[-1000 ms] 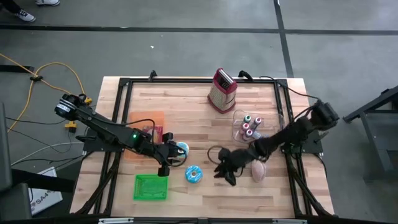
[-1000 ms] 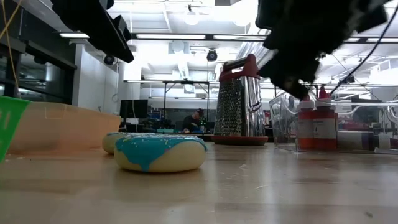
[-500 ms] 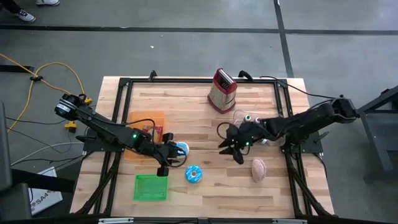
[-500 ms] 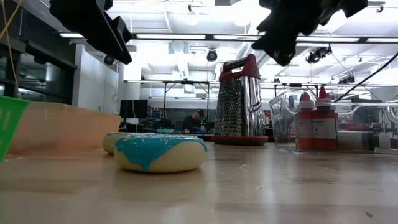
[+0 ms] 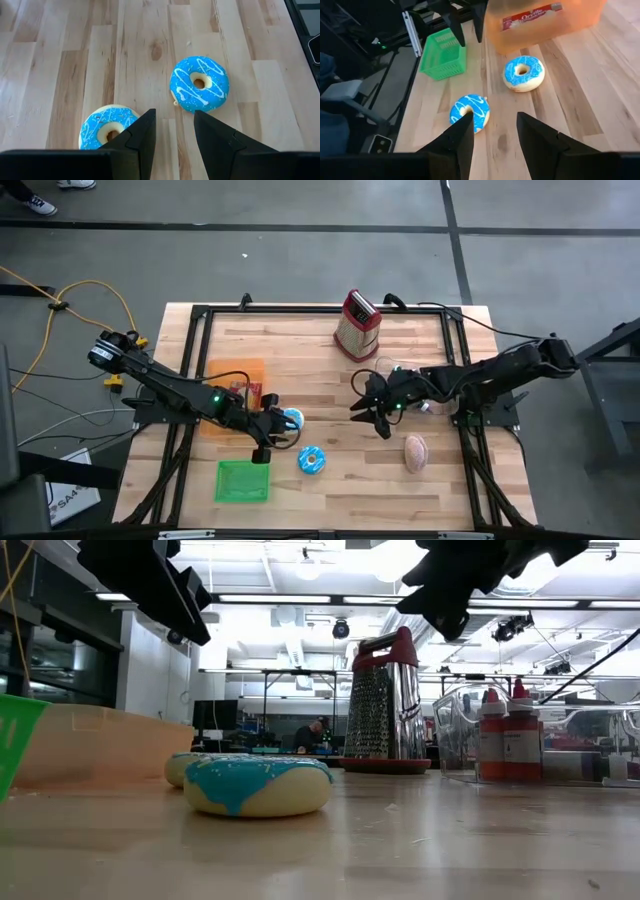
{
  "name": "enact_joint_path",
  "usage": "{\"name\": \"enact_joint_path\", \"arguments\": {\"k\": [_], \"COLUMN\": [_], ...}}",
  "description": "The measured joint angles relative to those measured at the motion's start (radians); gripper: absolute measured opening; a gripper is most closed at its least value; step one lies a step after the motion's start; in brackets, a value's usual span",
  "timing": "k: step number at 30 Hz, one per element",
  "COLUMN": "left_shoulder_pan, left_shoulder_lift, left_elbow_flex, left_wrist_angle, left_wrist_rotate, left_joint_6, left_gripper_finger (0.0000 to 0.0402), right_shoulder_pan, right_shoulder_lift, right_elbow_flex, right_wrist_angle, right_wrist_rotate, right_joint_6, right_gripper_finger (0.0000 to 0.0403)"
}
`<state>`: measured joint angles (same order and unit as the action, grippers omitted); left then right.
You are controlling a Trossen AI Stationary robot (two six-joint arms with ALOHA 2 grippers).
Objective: Pick & Place Food Item
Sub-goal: Put the top blue donut into the green bin
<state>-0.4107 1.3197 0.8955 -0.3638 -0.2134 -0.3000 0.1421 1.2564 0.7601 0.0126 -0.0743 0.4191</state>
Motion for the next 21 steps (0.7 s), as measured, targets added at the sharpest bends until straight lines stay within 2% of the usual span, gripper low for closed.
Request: {"name": "enact_joint_path", "arguments": {"k": [12, 21], "left_shoulder_pan": [0.007, 0.01], "left_shoulder_lift": [0.0, 0.0], "left_elbow_flex": [0.0, 0.0], "left_wrist_angle": [-0.005, -0.097], "left_wrist_rotate": [-0.001, -0.001], "left_joint_6": [0.012, 0.023], "left_gripper_finger": [0.0129, 0.0129], "right_shoulder_pan": [0.0, 0.0], "right_shoulder_lift": [0.0, 0.0], "right_elbow_flex": [0.0, 0.0], "right_wrist_angle": [-0.001, -0.001], "right_wrist_rotate": [-0.003, -0.005], "right_joint_6": [0.001, 0.002], "right_gripper_finger": [0.0138, 0.0138]}}
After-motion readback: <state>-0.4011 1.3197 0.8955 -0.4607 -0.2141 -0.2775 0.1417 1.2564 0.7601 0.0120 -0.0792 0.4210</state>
